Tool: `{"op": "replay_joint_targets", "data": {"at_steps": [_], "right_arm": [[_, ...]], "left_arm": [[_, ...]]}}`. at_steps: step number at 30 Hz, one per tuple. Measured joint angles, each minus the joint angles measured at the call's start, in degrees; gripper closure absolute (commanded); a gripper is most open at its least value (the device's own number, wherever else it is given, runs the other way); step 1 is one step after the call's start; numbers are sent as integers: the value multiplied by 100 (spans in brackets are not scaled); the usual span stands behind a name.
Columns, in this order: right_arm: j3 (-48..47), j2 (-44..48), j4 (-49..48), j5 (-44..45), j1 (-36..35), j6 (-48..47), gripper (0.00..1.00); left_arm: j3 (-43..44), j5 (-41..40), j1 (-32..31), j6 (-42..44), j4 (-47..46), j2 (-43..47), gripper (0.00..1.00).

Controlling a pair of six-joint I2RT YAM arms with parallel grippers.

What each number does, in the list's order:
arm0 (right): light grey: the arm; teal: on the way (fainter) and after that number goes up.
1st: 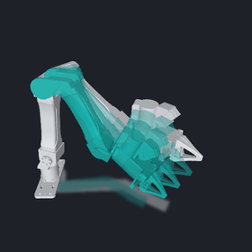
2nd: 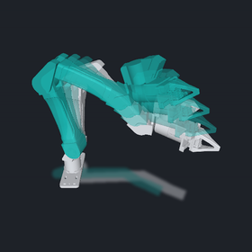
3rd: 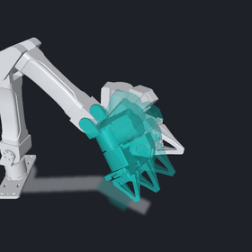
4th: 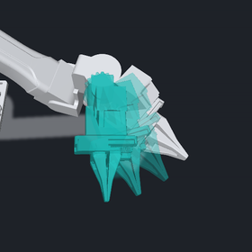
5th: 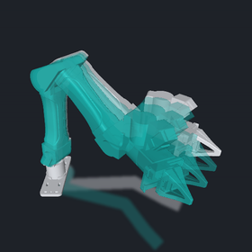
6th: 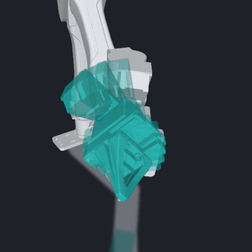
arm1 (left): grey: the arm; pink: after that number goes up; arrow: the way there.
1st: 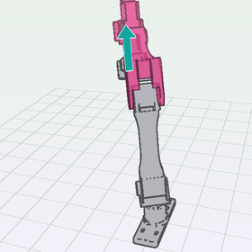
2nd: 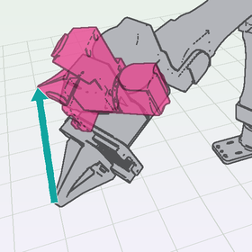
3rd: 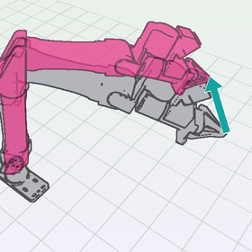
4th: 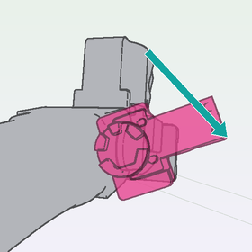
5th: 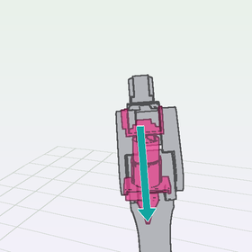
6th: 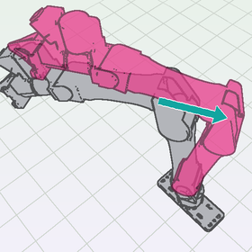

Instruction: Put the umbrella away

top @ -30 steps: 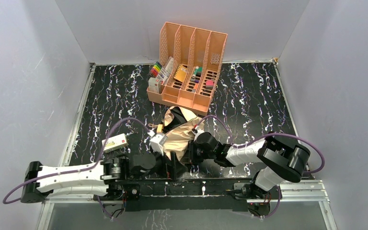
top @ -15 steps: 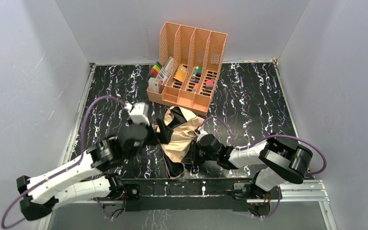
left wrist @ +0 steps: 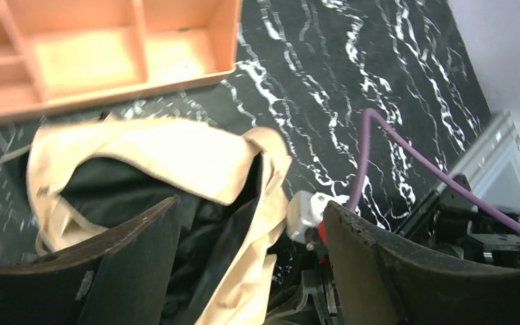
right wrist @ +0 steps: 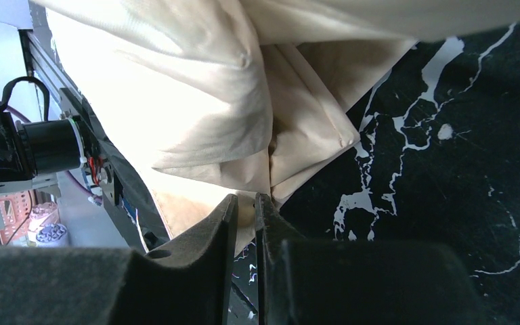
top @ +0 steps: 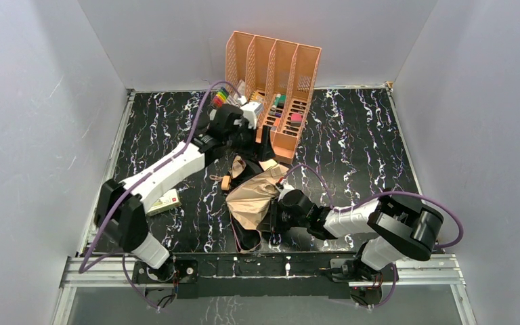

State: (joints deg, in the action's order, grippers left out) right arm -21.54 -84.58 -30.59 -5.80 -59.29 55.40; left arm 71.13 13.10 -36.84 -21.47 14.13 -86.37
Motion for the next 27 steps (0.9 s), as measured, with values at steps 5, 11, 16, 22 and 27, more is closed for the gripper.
{"op": "replay_joint_targets", "data": {"at_steps": [5,11,16,22,27], "right_arm": [[0,0,0,2,0,0,76],[11,0,-15,0,0,2,76],[48,2,-85,2,0,13,76],[70,11,-109,7,0,15,76],[70,13,-109,4,0,15,76]], "left_arm": [[957,778,4,723,313,-964,37],[1419,1224,9,1231,787,-1646,38],[1482,1346,7,1412,1064,-1823,43],[1606,1552,-42,1508,1158,-1902,50],[1639,1672,-120,1558,1180,-2149,51]]}}
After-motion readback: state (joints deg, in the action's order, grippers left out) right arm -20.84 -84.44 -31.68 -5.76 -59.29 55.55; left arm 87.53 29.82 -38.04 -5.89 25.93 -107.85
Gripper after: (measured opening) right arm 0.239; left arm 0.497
